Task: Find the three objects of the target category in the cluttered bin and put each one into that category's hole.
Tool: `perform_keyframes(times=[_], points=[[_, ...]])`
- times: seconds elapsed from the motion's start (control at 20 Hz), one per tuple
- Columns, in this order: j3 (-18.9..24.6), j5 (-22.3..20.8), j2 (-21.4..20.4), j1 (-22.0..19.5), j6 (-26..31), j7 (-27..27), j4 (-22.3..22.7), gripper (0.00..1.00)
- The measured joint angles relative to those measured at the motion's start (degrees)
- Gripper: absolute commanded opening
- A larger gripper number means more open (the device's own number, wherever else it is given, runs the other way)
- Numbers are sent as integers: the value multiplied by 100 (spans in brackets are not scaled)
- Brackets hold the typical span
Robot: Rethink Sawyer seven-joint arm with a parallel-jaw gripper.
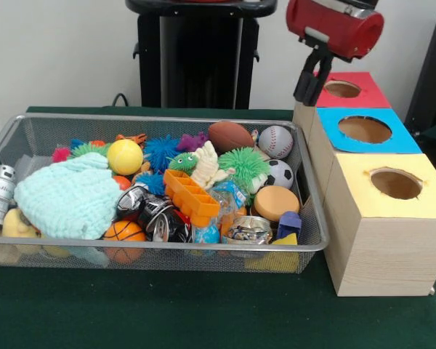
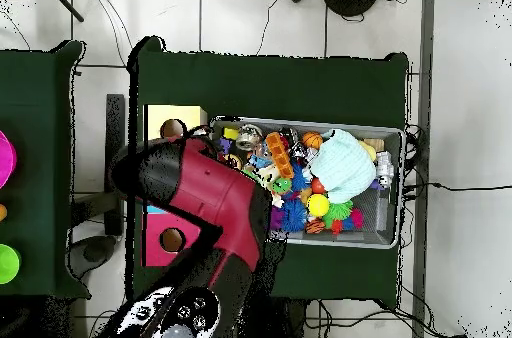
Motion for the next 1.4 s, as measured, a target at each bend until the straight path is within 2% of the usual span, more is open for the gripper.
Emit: perform_keyframes(times=[0.3, 0.5, 0.85, 1.05, 1.4], points=[[546, -239, -259, -381, -540, 0, 461, 0], [966, -620, -304, -593, -966, 0, 704, 0], [1421, -1092, -306, -755, -1209, 0, 913, 0], [1848, -1360, -296, -966, -1304, 0, 1043, 0], [2047, -1538, -204, -1015, -1437, 0, 1258, 0]])
